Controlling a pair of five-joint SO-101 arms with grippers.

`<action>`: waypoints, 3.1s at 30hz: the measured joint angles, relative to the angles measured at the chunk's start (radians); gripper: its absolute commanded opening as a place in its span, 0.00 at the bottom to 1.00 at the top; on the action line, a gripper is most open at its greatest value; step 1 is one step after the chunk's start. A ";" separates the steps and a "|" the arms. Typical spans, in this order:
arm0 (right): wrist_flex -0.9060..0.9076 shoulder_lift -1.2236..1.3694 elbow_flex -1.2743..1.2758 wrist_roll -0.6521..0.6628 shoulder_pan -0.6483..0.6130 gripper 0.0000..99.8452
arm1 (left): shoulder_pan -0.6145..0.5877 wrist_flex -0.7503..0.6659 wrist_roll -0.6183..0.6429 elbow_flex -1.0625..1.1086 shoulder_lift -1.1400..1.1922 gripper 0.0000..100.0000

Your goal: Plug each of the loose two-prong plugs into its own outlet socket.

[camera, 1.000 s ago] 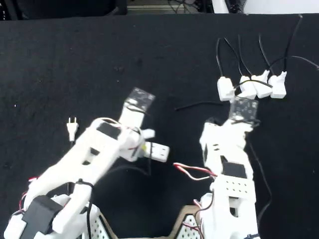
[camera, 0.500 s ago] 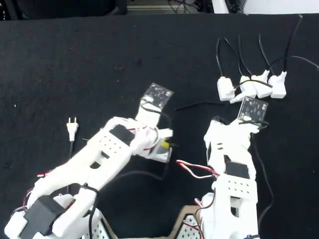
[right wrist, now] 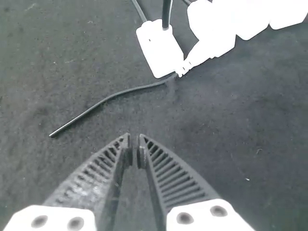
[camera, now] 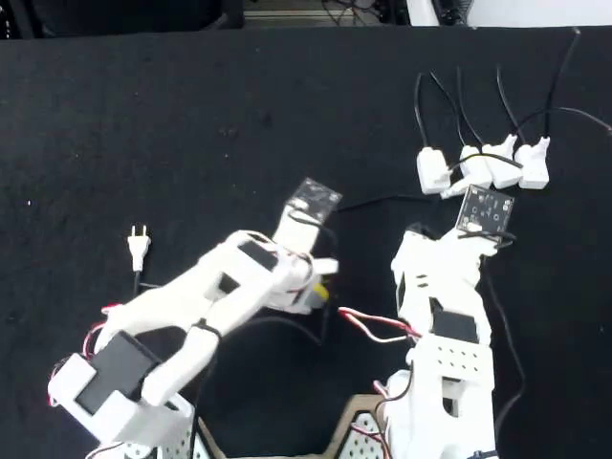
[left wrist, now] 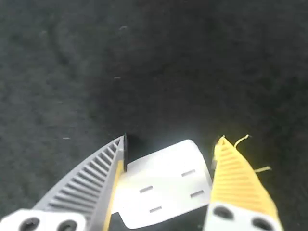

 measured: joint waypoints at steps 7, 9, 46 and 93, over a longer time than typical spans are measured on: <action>0.000 0.000 0.000 0.000 0.000 0.02 | -0.137 0.014 -0.003 -0.043 0.006 0.29; 0.000 0.000 0.000 0.000 0.000 0.02 | -0.173 0.014 -0.021 -0.051 0.006 0.29; 0.000 0.000 0.000 0.000 -0.002 0.02 | -0.914 0.543 -0.669 -0.321 0.037 0.29; 0.000 0.000 0.000 0.000 -0.011 0.02 | -0.879 0.690 -0.551 -0.792 0.342 0.03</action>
